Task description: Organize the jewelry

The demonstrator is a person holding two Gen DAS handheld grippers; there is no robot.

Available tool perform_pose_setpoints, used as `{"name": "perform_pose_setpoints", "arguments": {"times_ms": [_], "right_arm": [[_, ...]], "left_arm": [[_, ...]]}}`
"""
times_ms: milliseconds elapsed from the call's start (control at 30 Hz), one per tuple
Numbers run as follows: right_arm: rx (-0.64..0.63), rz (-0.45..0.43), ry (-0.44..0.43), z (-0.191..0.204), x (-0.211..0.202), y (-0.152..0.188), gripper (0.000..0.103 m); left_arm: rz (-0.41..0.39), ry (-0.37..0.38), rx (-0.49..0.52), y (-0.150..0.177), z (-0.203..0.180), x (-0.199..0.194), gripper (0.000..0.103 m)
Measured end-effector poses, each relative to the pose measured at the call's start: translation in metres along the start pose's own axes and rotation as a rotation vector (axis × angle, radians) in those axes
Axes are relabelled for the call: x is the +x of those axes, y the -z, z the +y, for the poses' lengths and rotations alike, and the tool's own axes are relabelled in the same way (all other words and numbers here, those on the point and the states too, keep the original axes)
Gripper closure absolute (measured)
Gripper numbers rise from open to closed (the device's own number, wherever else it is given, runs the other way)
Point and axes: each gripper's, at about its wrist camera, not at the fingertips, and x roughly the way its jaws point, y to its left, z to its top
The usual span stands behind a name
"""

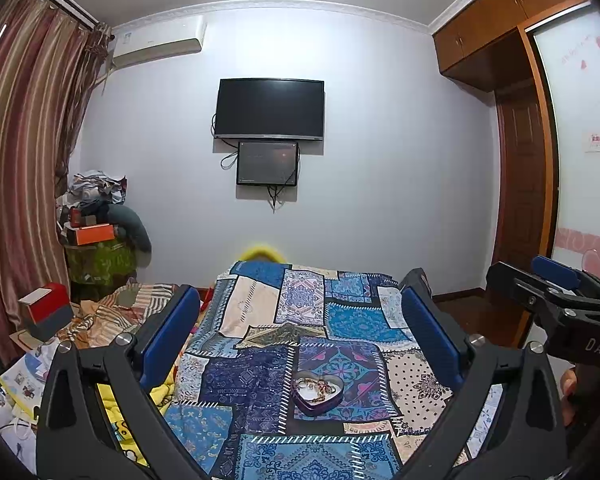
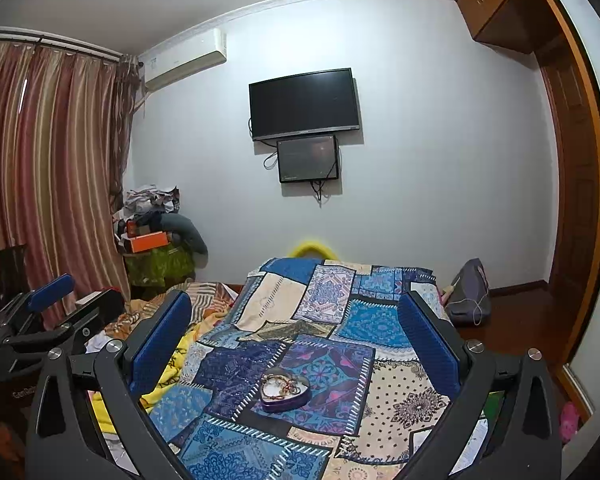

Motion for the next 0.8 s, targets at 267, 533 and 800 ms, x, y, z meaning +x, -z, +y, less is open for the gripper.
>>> {"name": "perform_pose_setpoints", "arguments": {"times_ms": [267,533,800], "right_arm": [[0.008,0.025,0.001,-0.002,0.000,0.003,0.001],[0.016,0.044,-0.003,-0.005,0.000,0.003,0.001],[-0.001,0.051,0.002,-0.002,0.001,0.002,0.001]], "left_arm": [[0.027,-0.007,-0.014,0.005,0.002,0.009,0.001],[0.042,-0.012,-0.017,0.007,0.002,0.012,0.001],[0.053,-0.012,-0.018,0.009,0.002,0.014,0.001]]}}
